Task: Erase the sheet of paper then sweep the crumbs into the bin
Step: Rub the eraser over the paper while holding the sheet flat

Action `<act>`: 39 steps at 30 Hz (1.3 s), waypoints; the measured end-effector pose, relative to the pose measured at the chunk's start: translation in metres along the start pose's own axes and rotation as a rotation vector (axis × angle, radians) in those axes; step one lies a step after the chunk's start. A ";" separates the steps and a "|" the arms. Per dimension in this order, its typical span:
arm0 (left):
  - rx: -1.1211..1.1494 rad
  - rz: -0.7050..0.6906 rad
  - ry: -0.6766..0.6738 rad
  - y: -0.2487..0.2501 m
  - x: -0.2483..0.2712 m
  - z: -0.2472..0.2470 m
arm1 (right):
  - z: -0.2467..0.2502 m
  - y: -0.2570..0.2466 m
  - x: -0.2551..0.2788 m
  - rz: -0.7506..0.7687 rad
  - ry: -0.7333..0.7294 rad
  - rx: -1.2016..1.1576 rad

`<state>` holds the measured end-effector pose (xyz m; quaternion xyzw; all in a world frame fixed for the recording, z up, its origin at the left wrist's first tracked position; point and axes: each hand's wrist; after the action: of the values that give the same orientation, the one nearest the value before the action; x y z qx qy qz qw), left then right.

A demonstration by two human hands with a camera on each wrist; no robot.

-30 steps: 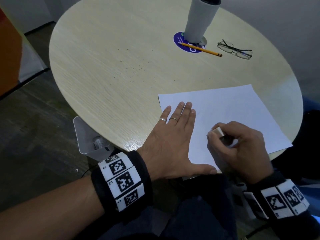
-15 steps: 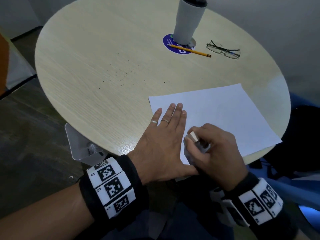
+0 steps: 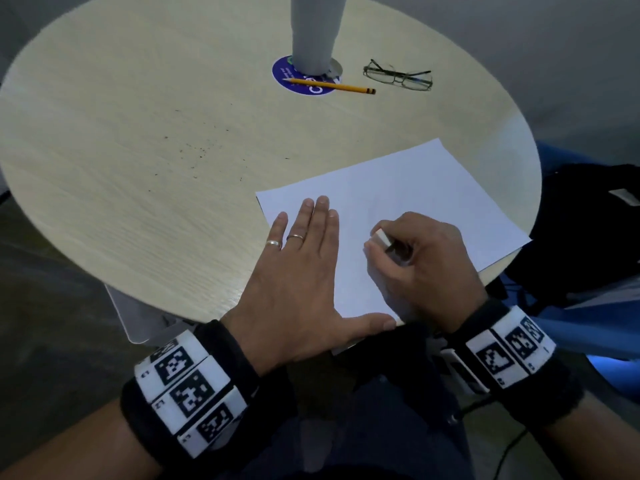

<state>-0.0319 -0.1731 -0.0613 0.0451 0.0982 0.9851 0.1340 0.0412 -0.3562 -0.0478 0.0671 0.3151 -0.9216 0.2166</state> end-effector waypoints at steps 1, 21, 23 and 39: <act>-0.005 -0.003 -0.002 0.000 0.000 0.000 | -0.005 -0.007 0.004 0.033 -0.025 0.003; 0.007 -0.016 -0.001 -0.001 -0.001 -0.002 | -0.017 -0.019 0.010 0.108 -0.057 0.074; 0.008 -0.013 -0.001 -0.002 -0.001 -0.002 | -0.016 -0.017 0.008 0.099 -0.077 0.032; 0.024 -0.005 -0.027 0.000 0.000 -0.001 | -0.008 -0.010 -0.005 0.055 -0.011 0.073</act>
<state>-0.0318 -0.1730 -0.0619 0.0599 0.1084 0.9828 0.1370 0.0412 -0.3427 -0.0474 0.0786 0.2782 -0.9265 0.2409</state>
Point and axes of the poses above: each hand's wrist, its own x-axis away from the middle knuckle, its own z-axis out of the back of the hand, y = z × x, and after that the axes turned 7 degrees about -z, right-handed
